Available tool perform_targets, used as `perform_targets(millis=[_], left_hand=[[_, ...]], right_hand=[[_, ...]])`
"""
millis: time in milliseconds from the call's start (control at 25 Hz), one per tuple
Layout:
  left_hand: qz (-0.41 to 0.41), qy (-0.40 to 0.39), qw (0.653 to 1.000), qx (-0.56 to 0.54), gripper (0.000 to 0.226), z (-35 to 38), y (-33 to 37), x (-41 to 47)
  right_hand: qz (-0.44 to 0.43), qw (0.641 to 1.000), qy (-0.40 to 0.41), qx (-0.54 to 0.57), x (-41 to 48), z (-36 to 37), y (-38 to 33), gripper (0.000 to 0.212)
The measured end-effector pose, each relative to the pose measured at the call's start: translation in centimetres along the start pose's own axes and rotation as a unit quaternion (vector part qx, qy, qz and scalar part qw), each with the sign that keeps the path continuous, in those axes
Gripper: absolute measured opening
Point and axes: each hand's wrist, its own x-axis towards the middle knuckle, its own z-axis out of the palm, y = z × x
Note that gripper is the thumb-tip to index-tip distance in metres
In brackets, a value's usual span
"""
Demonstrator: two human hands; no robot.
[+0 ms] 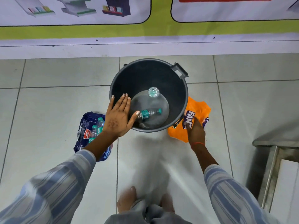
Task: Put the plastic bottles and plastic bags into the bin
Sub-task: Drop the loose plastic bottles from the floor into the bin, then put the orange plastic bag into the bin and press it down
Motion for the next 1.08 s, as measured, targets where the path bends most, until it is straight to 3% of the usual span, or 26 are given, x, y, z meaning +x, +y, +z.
perform_targets(millis=[120,200,440,600,880,1080], left_hand=[[0.002,0.031,0.999,-0.021,0.091,0.7,0.0,0.1],[0.002,0.056,0.998,-0.029,0.086,1.2,-0.1,0.1],[0.017,0.118,0.992,-0.042,0.073,2.3,-0.5,0.4],[0.015,0.097,0.995,-0.030,0.075,1.9,-0.4,0.4],[0.015,-0.034,0.999,0.018,0.097,-0.3,-0.1,0.3],[0.007,-0.062,0.998,0.008,0.095,-2.0,-1.2,0.3]], right_hand=[[-0.079,0.967,-0.123,-0.209,0.7,4.3,4.2,0.079],[-0.107,0.930,-0.154,-0.318,1.9,6.6,6.0,0.086],[-0.144,0.896,-0.113,-0.405,5.2,9.4,7.3,0.044],[-0.177,0.899,-0.088,-0.391,5.1,6.1,5.5,0.030],[-0.168,0.964,0.055,-0.200,0.2,-6.9,-2.5,0.028],[-0.231,0.938,0.208,-0.152,-2.8,-14.0,-8.9,0.038]])
